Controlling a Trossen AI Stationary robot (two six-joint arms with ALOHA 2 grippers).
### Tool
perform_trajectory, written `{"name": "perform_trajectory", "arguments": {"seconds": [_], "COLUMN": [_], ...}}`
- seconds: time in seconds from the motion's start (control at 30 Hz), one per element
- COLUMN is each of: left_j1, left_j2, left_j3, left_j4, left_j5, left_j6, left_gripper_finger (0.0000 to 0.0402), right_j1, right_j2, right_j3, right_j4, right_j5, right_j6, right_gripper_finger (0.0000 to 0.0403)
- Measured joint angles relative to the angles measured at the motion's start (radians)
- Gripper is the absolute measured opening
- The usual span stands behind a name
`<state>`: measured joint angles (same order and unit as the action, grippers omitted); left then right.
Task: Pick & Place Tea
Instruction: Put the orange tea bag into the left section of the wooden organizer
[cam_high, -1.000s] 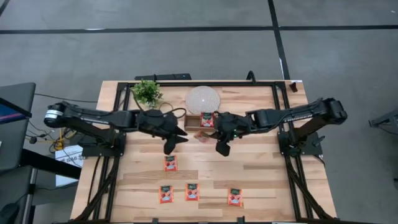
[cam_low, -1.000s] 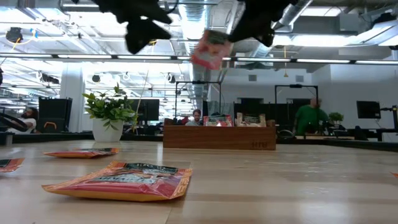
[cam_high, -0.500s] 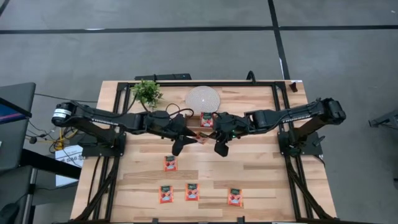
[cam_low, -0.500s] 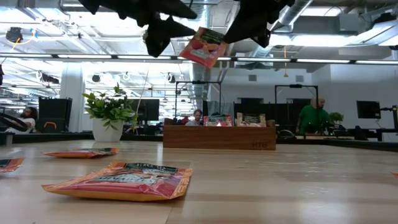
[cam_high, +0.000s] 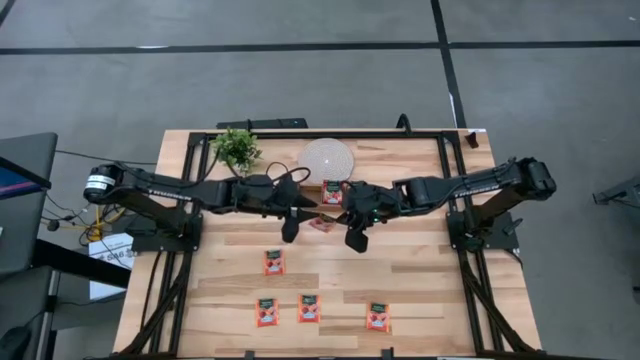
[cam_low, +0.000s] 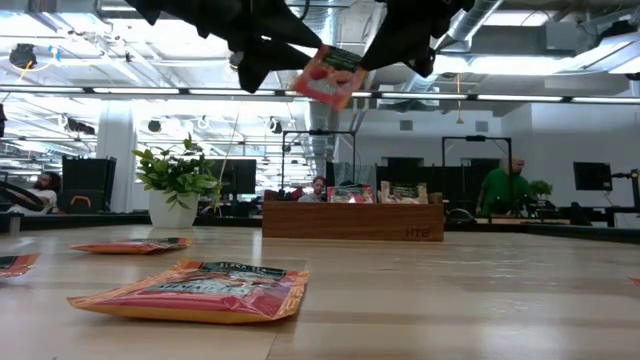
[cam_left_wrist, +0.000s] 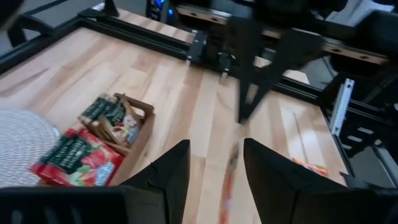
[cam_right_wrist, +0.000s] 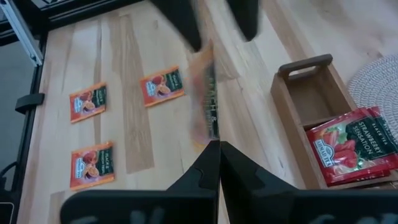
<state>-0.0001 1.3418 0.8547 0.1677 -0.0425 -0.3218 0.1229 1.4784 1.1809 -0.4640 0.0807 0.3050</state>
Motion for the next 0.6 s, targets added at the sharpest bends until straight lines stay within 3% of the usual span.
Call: {"name": "perform_trajectory", "arguments": {"seconds": [0.6], "left_j1": [0.020], "left_j2": [0.000], "left_j3": [0.000], "left_j4": [0.009], "left_j5": [0.077], "left_j6": [-0.017], "left_gripper_finger": [0.0142], "right_j1": [-0.008], "right_j2": [0.000], "right_j3": [0.000], "right_j4": [0.014], "right_j5": [-0.002], "right_j6": [-0.018], "right_gripper_finger": [0.0000]}}
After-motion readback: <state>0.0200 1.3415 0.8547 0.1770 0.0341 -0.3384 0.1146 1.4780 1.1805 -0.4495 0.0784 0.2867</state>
